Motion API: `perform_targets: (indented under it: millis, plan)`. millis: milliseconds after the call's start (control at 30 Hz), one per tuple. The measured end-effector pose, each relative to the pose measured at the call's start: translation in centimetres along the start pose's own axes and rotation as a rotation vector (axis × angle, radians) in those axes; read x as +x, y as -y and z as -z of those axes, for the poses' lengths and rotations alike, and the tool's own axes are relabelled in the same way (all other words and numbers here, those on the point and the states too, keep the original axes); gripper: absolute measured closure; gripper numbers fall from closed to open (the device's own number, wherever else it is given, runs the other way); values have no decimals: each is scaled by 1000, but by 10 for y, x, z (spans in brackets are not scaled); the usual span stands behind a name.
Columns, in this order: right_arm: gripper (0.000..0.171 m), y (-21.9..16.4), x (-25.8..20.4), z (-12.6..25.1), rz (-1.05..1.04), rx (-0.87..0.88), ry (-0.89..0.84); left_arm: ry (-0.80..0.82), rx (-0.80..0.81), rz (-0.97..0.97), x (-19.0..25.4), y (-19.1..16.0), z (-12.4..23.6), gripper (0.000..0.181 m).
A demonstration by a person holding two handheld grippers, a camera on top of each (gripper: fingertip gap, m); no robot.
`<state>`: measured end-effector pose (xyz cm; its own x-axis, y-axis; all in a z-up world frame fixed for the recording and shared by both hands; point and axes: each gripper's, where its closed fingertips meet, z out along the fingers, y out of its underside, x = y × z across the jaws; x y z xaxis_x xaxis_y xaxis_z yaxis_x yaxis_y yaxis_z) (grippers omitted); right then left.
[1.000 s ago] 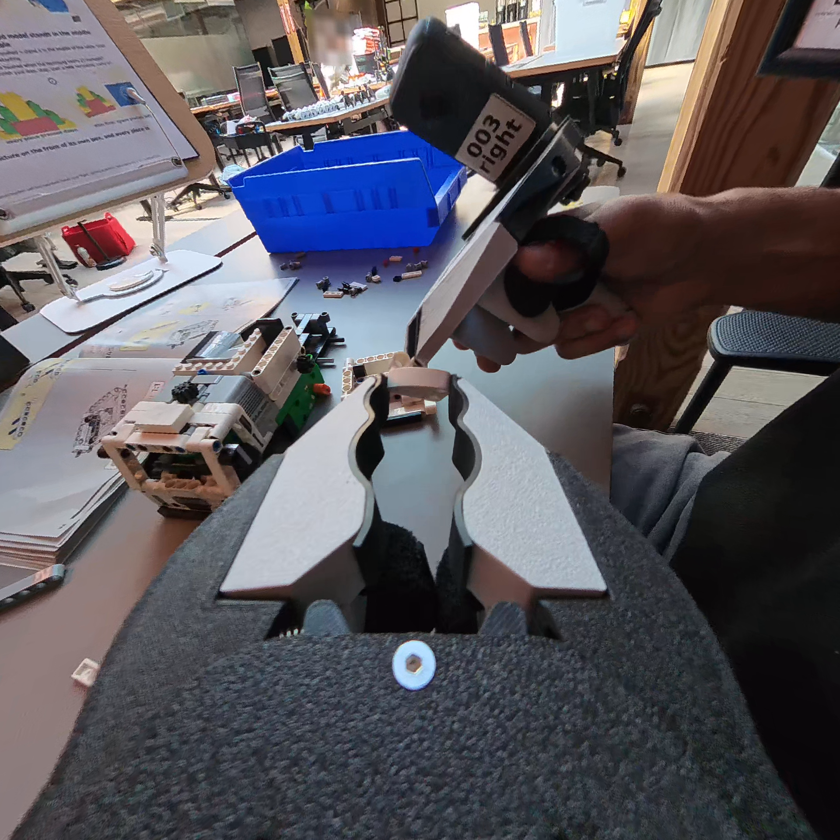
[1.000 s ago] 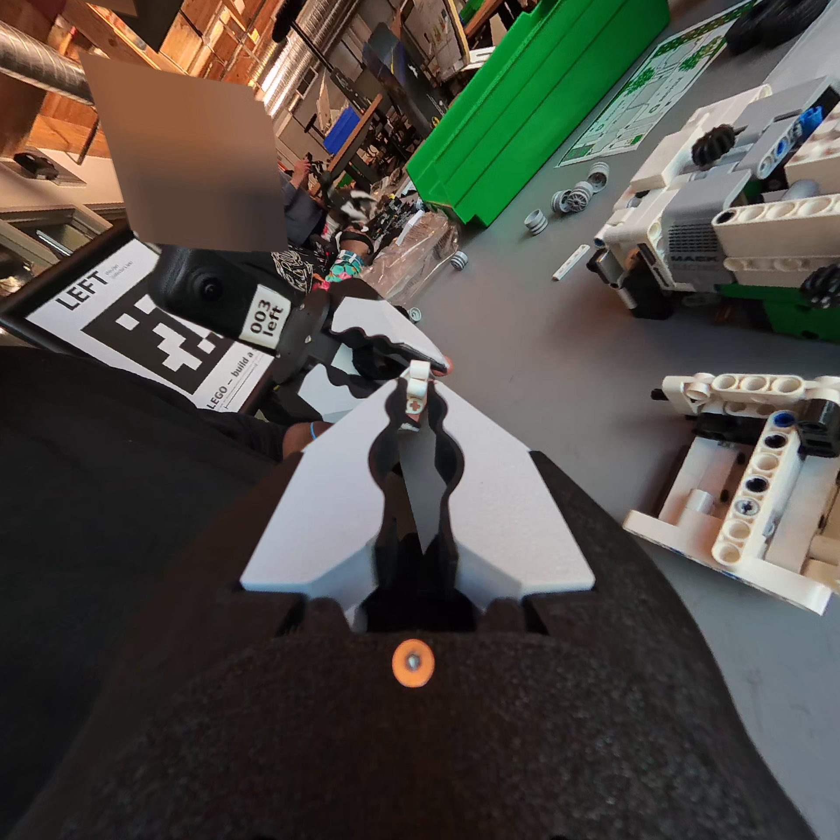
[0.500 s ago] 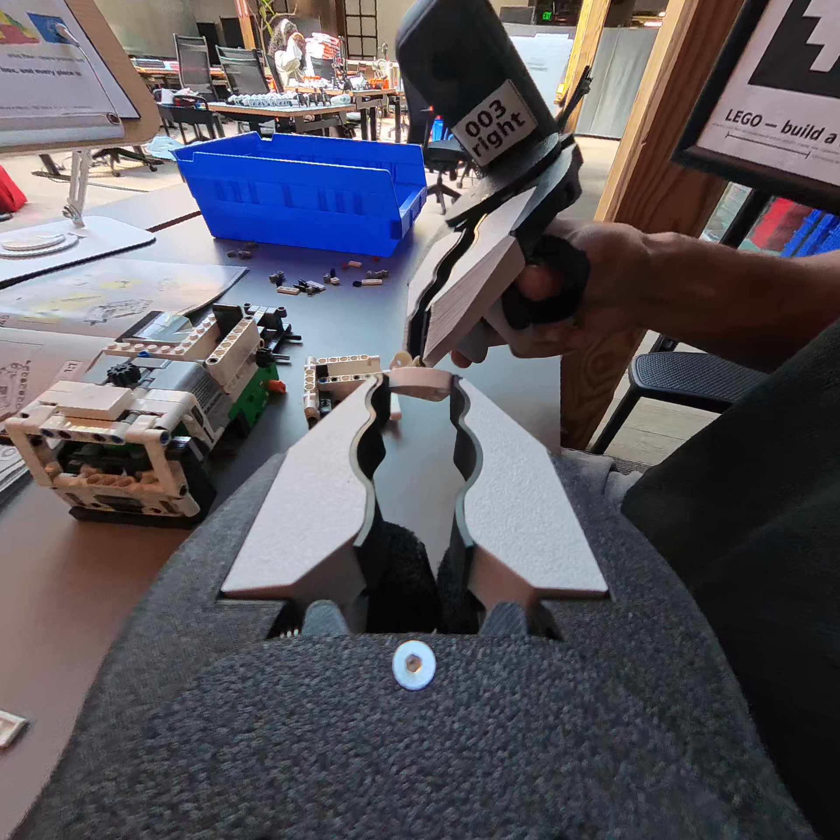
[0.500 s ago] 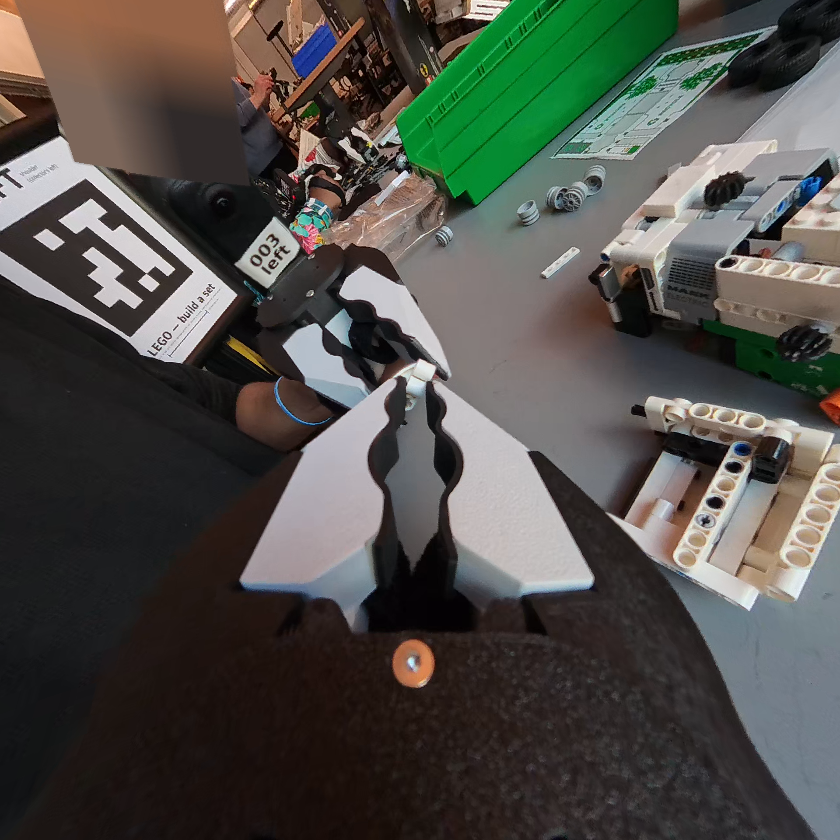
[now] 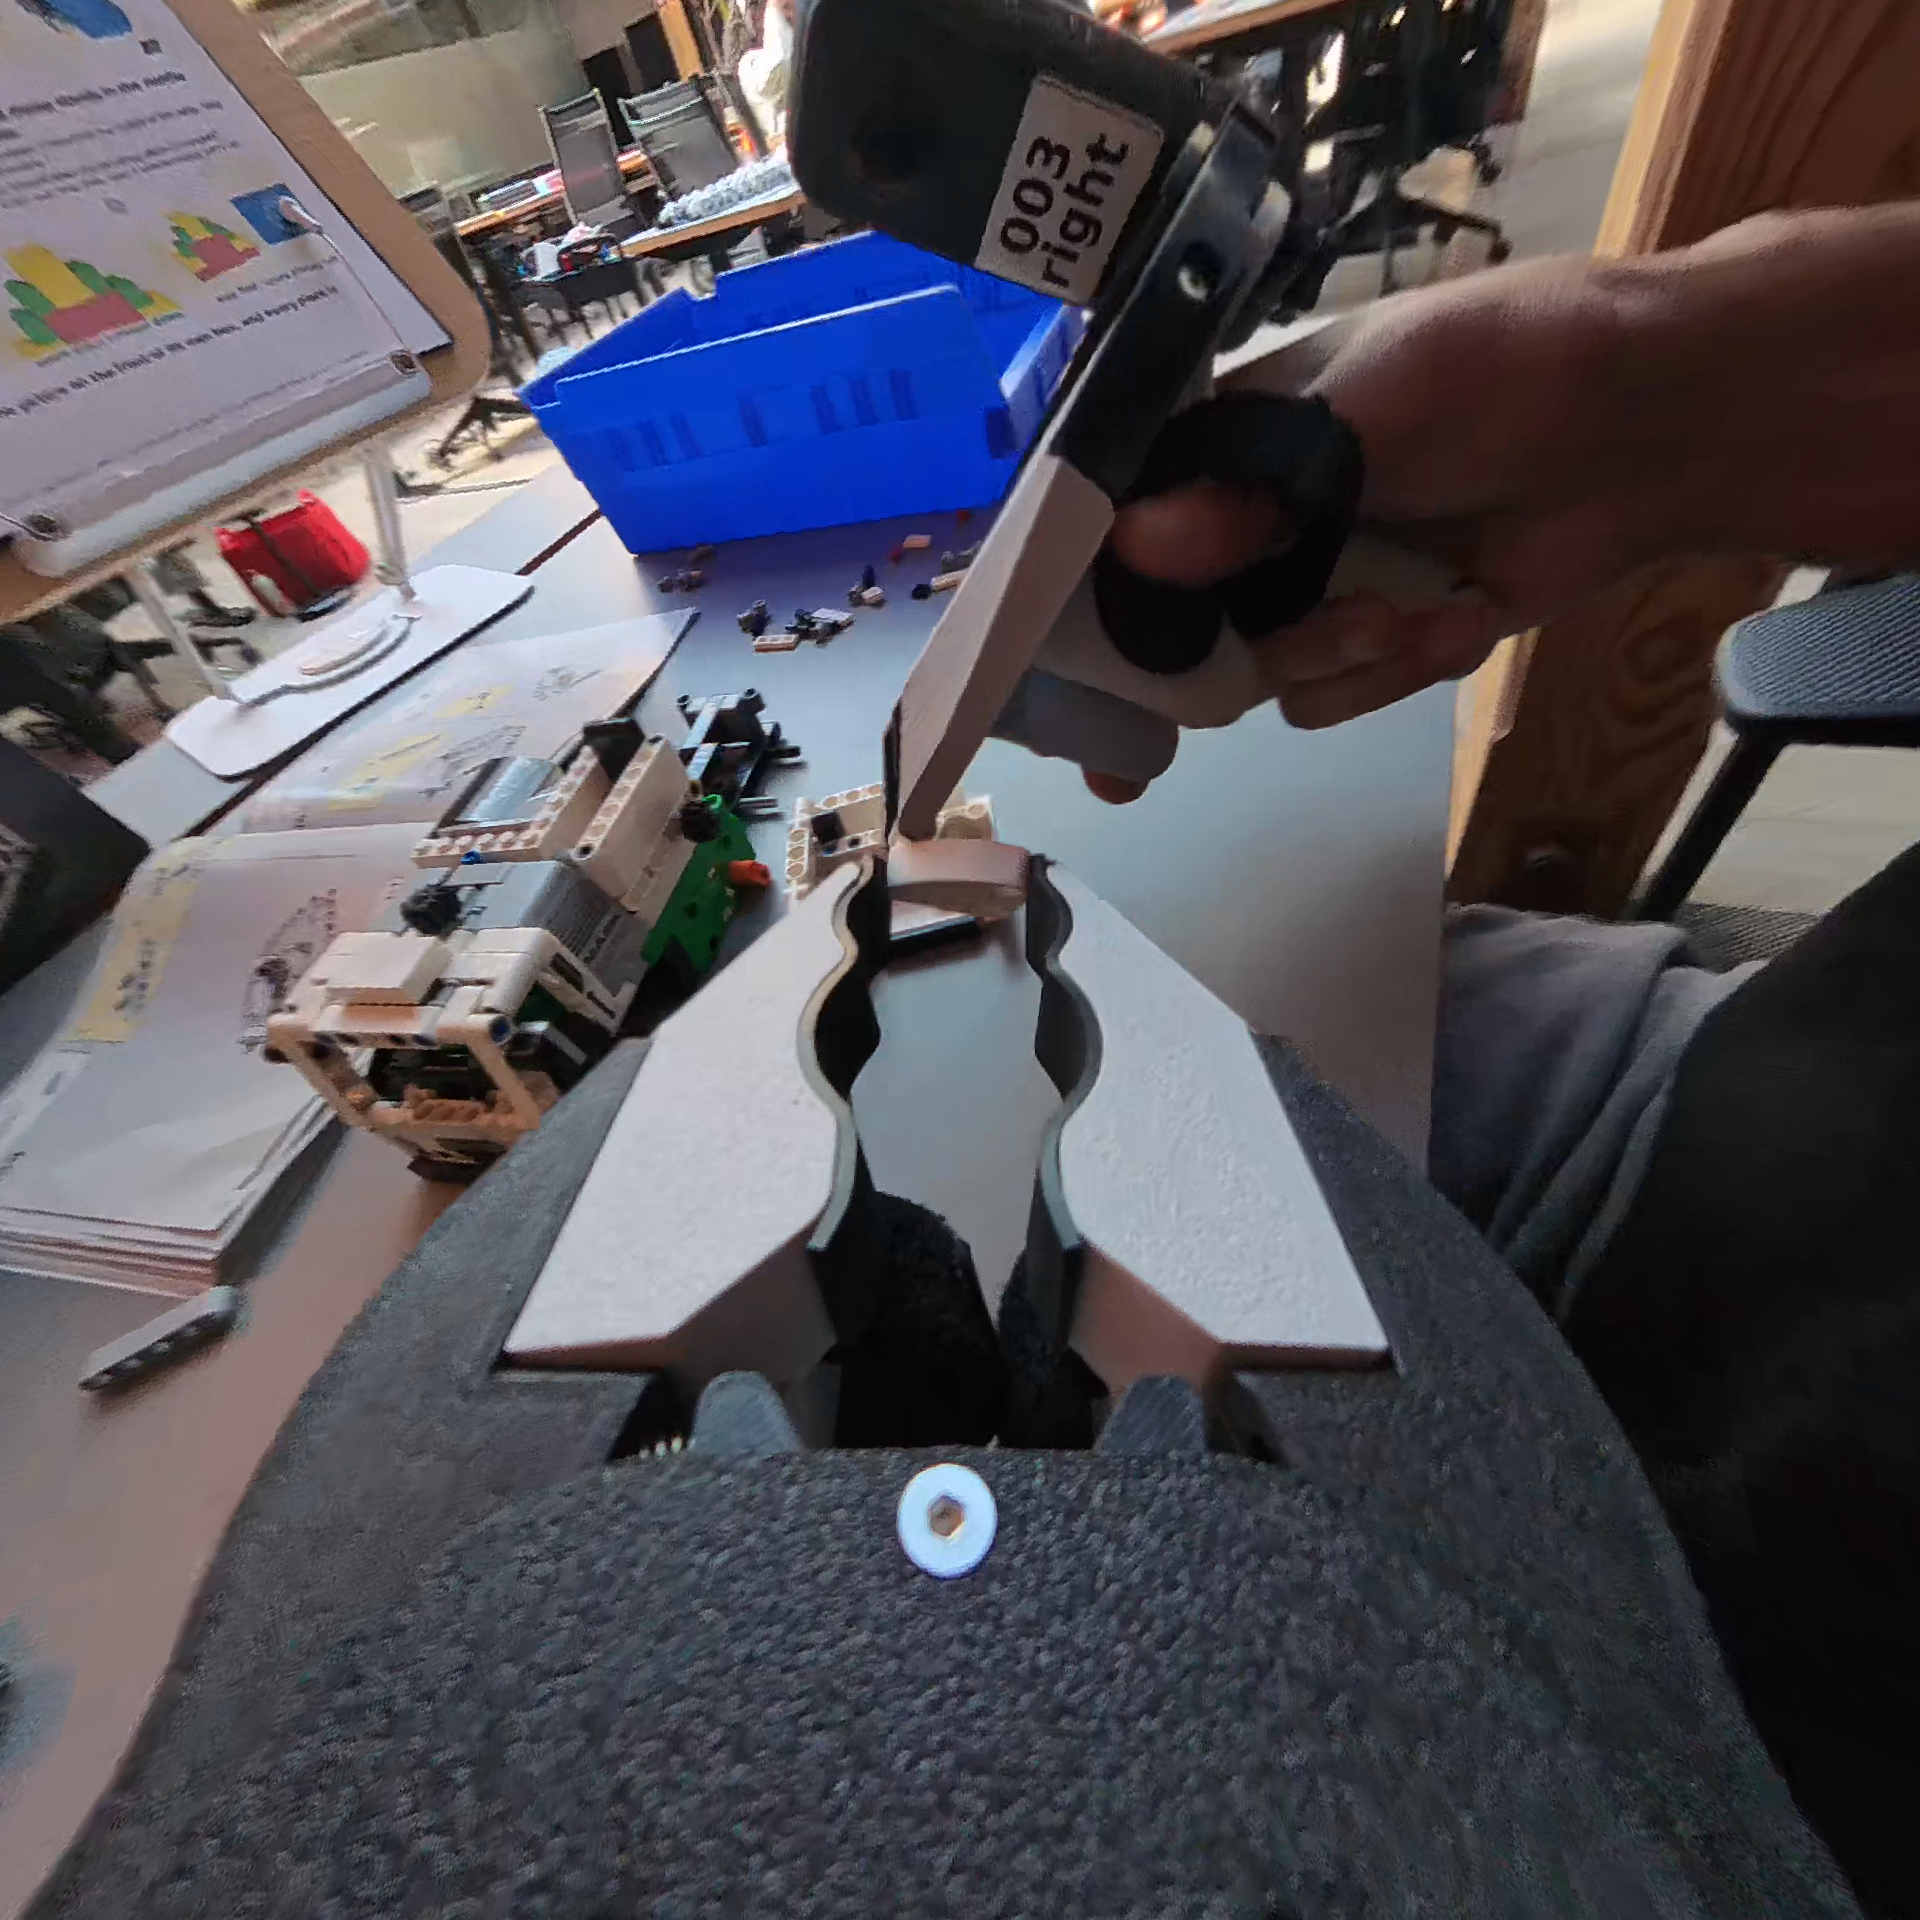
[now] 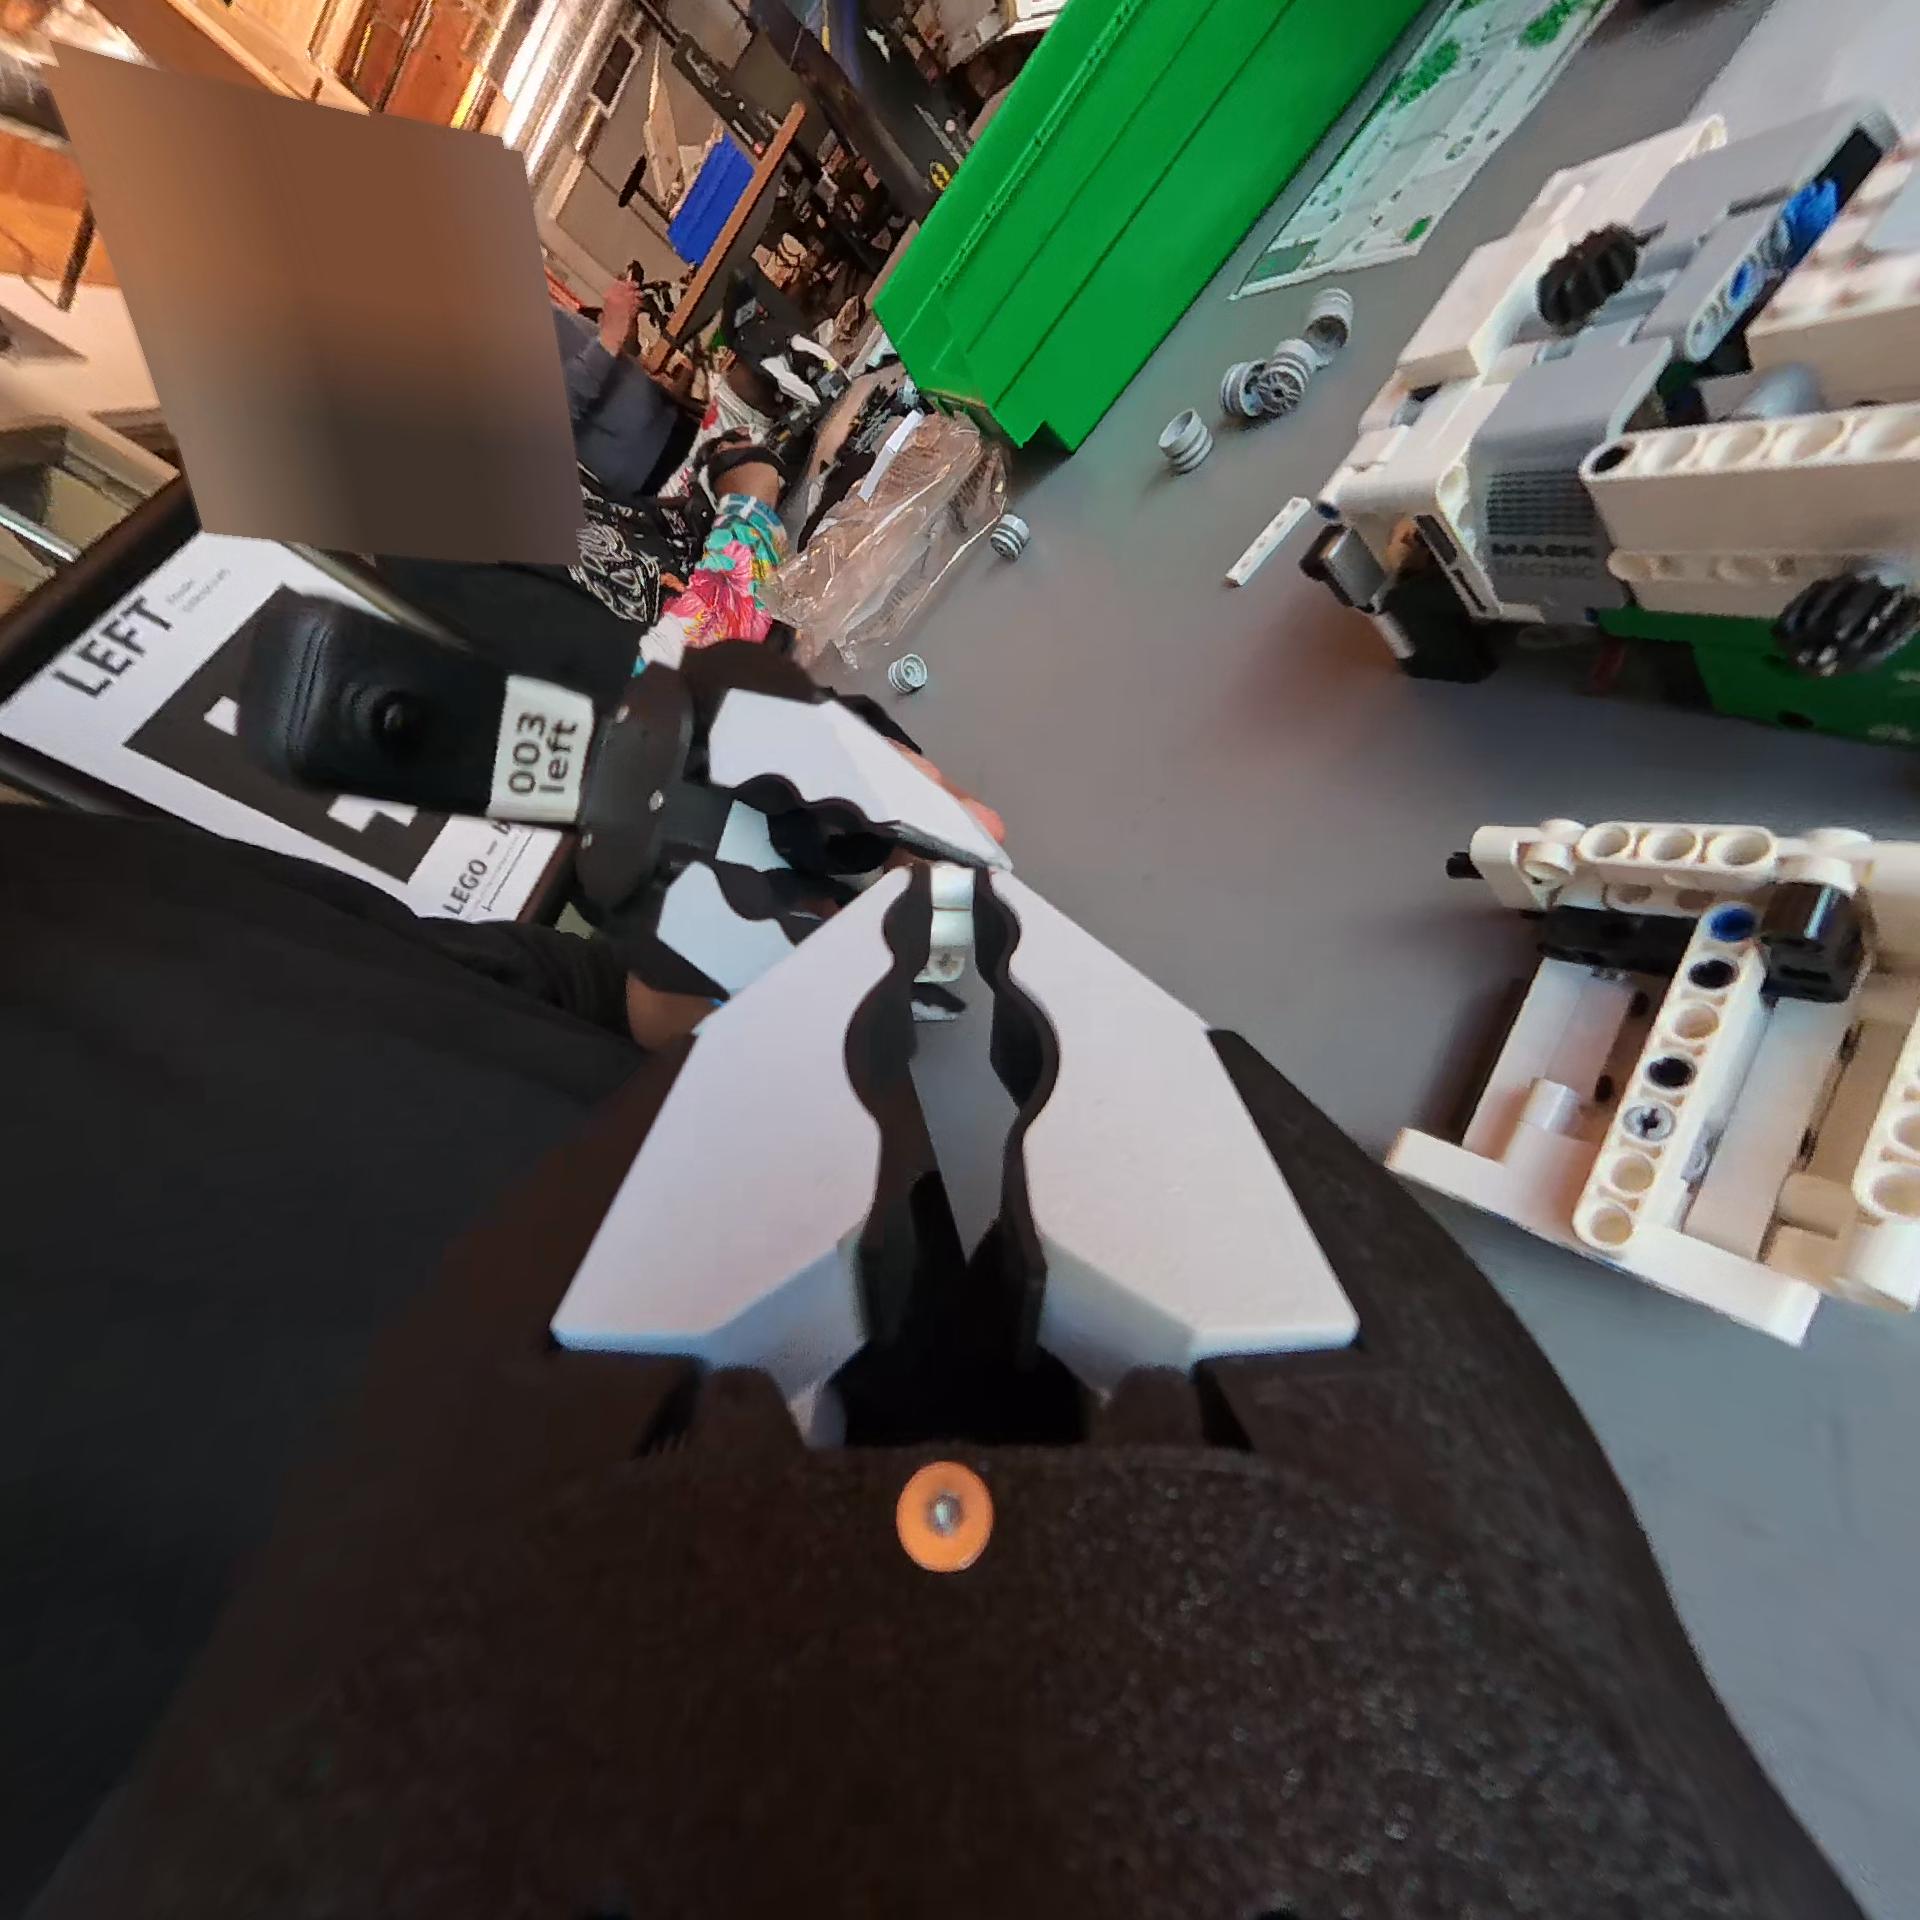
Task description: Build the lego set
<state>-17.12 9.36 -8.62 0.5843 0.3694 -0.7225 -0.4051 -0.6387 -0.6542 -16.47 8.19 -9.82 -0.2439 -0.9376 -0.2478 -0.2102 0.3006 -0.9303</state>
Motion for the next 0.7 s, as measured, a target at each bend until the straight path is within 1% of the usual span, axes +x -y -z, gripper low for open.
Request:
perform_targets:
  millis: [167,367,467,533,567,633,700]
  plan:
    - [164,-1,4,0,-71,16,-1,49,-29,-53,-2,-3,-2,156]
    - [164,-1,4,0,-135,22,-13,152,-83,-221,-4,-4,-3,156]
    - [164,-1,5,1,-167,29,-13,171,-97,-259,-4,-6,-4,156]
    - [164,-1,7,1,-170,40,-7,144,-80,-209,-4,-6,-5,156]
    - [164,0,6,2,-128,47,5,111,-63,-163,-3,-5,-5,156]
    - [156,6,4,7,-22,80,25,-8,-23,-10,4,-2,-3,156]
    - [154,7,5,14,116,73,5,-106,39,122,7,4,1,156]
